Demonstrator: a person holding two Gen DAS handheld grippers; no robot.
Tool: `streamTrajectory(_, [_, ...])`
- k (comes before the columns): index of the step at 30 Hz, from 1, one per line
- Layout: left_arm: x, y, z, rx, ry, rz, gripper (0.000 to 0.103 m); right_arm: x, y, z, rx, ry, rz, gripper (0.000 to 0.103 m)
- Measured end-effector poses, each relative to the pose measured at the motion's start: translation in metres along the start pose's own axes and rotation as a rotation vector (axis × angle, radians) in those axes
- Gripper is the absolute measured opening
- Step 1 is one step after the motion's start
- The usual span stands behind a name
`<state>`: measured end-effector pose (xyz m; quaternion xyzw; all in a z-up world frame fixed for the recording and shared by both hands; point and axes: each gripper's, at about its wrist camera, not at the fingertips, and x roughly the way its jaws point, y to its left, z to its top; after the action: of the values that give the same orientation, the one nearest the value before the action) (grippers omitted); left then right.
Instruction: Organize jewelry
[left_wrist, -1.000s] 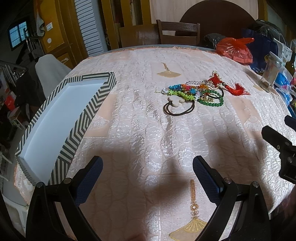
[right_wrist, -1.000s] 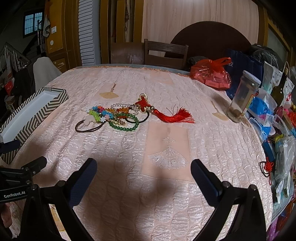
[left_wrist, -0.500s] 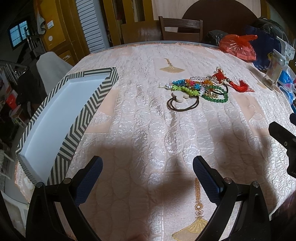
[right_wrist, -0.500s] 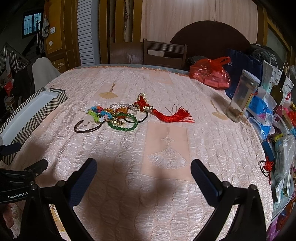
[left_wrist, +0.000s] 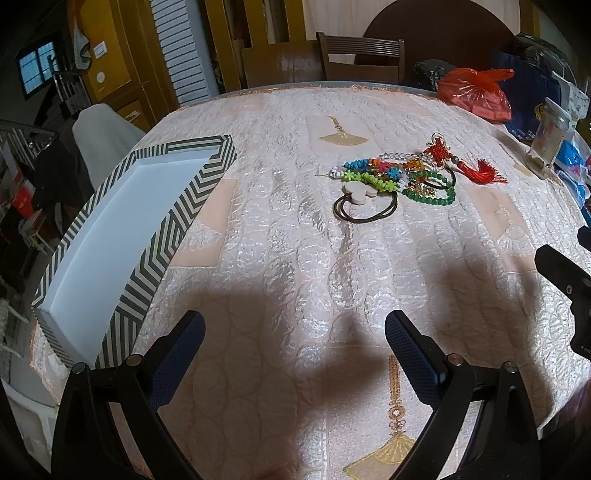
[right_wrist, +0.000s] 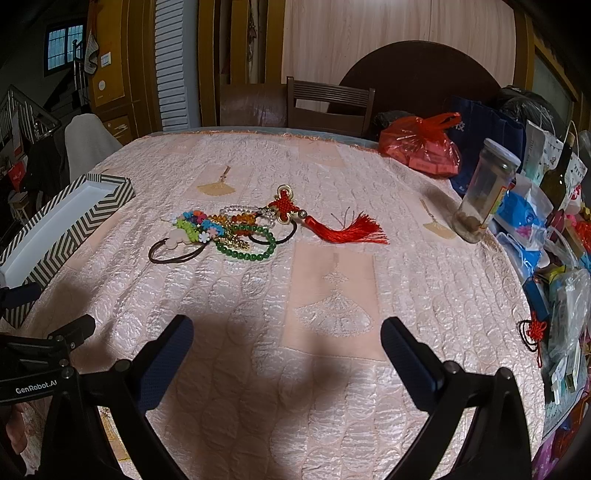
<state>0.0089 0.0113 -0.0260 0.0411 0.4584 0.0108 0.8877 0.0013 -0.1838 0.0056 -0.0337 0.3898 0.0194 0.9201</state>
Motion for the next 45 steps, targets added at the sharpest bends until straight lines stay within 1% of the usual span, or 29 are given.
streamTrajectory(15, [0.000,-0.003,0.001,-0.001,-0.015,-0.003,0.080,0.000,0.000,0.000,0.001,0.000,-0.001,0.103])
streamTrajectory(29, [0.003,-0.003,-0.001,-0.005,-0.008,-0.008,0.080,0.000,-0.001,0.000,0.000,0.002,-0.001,0.103])
streamTrajectory(31, [0.002,-0.002,0.000,-0.015,-0.023,-0.029,0.080,0.000,0.000,0.000,0.001,0.001,0.001,0.103])
streamTrajectory(32, [0.001,-0.002,0.001,-0.018,-0.033,-0.040,0.081,0.000,0.000,0.000,0.001,0.000,0.001,0.103])
streamTrajectory(33, [0.000,-0.002,0.002,-0.018,-0.058,-0.056,0.084,0.001,0.000,0.000,0.001,-0.001,0.001,0.103])
streamTrajectory(35, [-0.003,-0.003,0.005,-0.007,-0.134,-0.105,0.084,0.001,0.000,0.000,0.003,0.001,0.001,0.103])
streamTrajectory(36, [-0.005,-0.004,0.008,0.003,-0.163,-0.117,0.084,0.001,0.000,0.000,0.007,0.002,0.001,0.103])
streamTrajectory(37, [-0.004,-0.005,0.010,0.014,-0.171,-0.115,0.084,0.002,0.000,0.001,0.012,0.002,0.002,0.103])
streamTrajectory(39, [0.005,-0.007,0.016,0.041,-0.172,-0.131,0.084,0.005,-0.003,0.004,0.026,0.001,0.012,0.103])
streamTrajectory(40, [0.011,-0.008,0.019,0.044,-0.169,-0.127,0.084,0.008,-0.004,0.006,0.035,0.000,0.017,0.103])
streamTrajectory(42, [0.029,-0.006,0.024,0.051,-0.146,-0.138,0.084,0.015,-0.005,0.015,0.037,0.002,0.035,0.103])
streamTrajectory(45, [0.051,-0.006,0.024,0.039,-0.098,-0.141,0.084,0.028,-0.007,0.038,-0.021,0.000,0.036,0.103])
